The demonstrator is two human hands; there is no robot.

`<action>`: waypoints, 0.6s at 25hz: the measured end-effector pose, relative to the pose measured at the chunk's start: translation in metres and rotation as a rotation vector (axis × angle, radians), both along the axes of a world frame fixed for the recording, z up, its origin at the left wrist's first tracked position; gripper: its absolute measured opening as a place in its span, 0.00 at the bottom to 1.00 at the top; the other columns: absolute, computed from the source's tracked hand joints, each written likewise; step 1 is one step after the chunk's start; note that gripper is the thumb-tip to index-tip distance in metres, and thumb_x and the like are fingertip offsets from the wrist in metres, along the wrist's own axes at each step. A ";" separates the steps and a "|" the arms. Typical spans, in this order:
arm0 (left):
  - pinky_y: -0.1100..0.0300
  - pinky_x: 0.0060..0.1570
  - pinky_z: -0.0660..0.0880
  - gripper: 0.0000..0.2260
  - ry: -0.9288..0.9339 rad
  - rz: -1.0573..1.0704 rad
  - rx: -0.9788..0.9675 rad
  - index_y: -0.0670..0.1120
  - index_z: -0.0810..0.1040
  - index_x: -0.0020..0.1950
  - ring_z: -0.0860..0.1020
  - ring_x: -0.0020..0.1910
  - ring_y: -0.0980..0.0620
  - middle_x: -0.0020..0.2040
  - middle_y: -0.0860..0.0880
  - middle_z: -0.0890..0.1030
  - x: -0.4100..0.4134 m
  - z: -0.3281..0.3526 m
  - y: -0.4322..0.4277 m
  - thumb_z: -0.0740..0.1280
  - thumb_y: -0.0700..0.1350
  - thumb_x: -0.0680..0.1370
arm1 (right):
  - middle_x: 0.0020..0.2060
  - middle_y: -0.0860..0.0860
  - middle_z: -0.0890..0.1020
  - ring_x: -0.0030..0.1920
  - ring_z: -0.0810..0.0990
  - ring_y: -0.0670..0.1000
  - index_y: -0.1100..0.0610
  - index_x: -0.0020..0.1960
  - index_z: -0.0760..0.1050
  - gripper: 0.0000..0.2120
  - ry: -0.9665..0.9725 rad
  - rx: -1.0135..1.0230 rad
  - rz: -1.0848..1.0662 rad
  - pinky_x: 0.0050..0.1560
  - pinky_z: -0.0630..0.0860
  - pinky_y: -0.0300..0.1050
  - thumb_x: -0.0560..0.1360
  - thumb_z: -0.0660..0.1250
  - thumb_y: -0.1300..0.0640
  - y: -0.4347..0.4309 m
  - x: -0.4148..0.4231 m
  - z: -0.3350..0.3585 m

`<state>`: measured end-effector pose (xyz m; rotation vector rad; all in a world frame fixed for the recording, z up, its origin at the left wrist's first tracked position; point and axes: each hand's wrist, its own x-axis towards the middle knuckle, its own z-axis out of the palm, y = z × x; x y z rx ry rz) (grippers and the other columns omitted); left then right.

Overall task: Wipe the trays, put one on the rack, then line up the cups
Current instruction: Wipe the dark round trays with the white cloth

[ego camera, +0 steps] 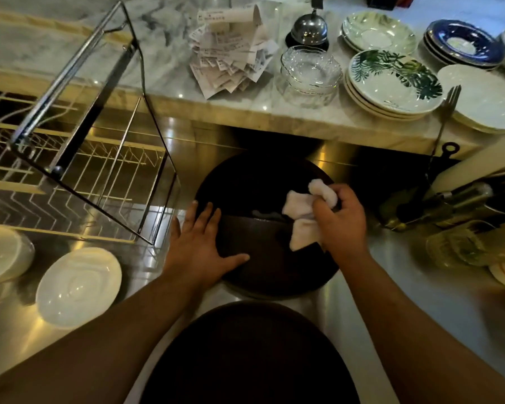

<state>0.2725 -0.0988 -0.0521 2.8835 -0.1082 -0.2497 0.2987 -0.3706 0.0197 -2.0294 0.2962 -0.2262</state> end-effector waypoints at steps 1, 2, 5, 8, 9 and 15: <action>0.36 0.80 0.41 0.56 -0.002 0.002 -0.006 0.51 0.52 0.84 0.35 0.83 0.49 0.86 0.50 0.51 0.000 0.000 0.000 0.51 0.84 0.65 | 0.41 0.43 0.82 0.42 0.80 0.39 0.43 0.47 0.77 0.06 -0.016 0.016 0.009 0.42 0.75 0.40 0.74 0.68 0.54 0.010 0.011 -0.005; 0.37 0.80 0.41 0.56 -0.008 0.004 -0.004 0.51 0.53 0.84 0.36 0.83 0.49 0.86 0.50 0.51 0.001 0.000 -0.001 0.52 0.84 0.65 | 0.41 0.45 0.83 0.42 0.81 0.40 0.47 0.48 0.78 0.04 -0.024 0.022 0.033 0.43 0.76 0.41 0.74 0.68 0.52 0.022 0.022 -0.011; 0.37 0.80 0.42 0.55 -0.029 0.011 0.019 0.51 0.54 0.84 0.36 0.83 0.49 0.85 0.50 0.53 0.000 -0.001 -0.001 0.52 0.83 0.66 | 0.46 0.50 0.82 0.46 0.82 0.48 0.52 0.50 0.79 0.09 -0.004 -0.071 0.152 0.46 0.80 0.48 0.73 0.67 0.49 0.065 0.052 -0.023; 0.37 0.80 0.42 0.54 -0.044 0.011 0.017 0.51 0.55 0.84 0.37 0.83 0.49 0.85 0.50 0.54 0.000 -0.003 -0.002 0.51 0.83 0.66 | 0.49 0.53 0.81 0.49 0.80 0.54 0.52 0.50 0.79 0.10 -0.005 -0.286 0.351 0.48 0.79 0.51 0.72 0.66 0.49 0.099 0.066 -0.039; 0.37 0.80 0.43 0.54 -0.052 0.011 0.009 0.51 0.56 0.84 0.38 0.83 0.49 0.85 0.50 0.55 0.000 -0.003 -0.002 0.52 0.83 0.66 | 0.49 0.54 0.81 0.50 0.79 0.56 0.52 0.49 0.78 0.10 0.012 -0.412 0.423 0.49 0.78 0.53 0.72 0.64 0.47 0.106 0.065 -0.046; 0.31 0.78 0.44 0.54 0.017 0.016 0.051 0.55 0.54 0.84 0.39 0.83 0.52 0.85 0.54 0.54 0.003 0.005 -0.002 0.52 0.84 0.65 | 0.51 0.56 0.81 0.53 0.77 0.61 0.52 0.53 0.80 0.15 0.065 -0.757 0.474 0.49 0.75 0.54 0.72 0.67 0.45 0.092 0.050 -0.061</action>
